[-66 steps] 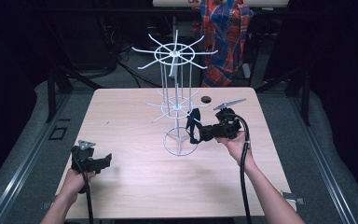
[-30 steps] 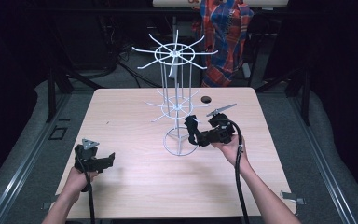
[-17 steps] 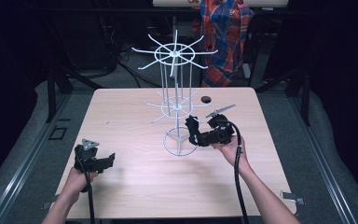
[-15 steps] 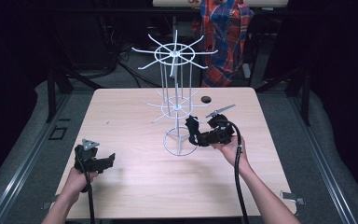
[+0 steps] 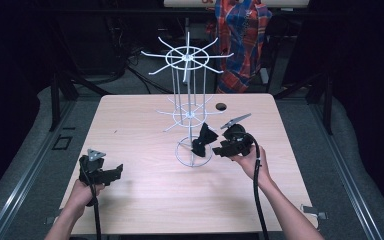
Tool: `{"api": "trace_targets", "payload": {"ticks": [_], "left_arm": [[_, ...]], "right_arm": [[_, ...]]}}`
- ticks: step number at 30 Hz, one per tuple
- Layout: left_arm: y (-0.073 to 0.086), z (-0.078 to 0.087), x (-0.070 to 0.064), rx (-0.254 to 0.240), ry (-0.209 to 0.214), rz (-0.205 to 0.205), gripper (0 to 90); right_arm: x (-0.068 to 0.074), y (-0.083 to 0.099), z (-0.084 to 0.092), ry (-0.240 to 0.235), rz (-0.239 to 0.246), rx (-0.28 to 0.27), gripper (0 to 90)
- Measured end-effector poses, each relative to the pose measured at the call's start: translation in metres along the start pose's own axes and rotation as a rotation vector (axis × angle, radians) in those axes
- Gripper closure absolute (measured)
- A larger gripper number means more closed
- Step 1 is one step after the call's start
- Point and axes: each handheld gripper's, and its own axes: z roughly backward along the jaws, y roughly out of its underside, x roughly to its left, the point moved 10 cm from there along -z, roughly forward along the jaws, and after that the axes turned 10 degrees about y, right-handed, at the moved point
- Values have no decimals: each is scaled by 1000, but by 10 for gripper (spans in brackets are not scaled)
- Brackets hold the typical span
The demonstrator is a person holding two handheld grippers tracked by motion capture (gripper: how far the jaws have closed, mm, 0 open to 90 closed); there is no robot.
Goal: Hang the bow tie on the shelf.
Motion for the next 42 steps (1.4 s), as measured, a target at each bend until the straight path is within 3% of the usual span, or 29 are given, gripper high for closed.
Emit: {"api": "trace_targets", "payload": {"ticks": [5,15,25,31,35,40,42], "left_arm": [[0,1,-1,-1,3,-1,160],[-1,3,-2,-4,7,-10,159],[-1,3,-2,-3,6,-10,159],[-1,2,-2,-5,4,-12,159],[-1,2,-3,-3,4,-17,159],[-1,3,-3,-2,3,-19,159],[-1,2,-3,-2,2,-20,160]], "right_arm": [[-1,6,3,30,32,15,471],[-6,33,27,73,94,65,328],[-20,53,42,122,84,103,169],[-25,74,45,130,73,133,144],[-28,96,43,142,85,200,131],[-37,121,43,223,114,276,121],[-39,124,44,225,100,272,121]]}}
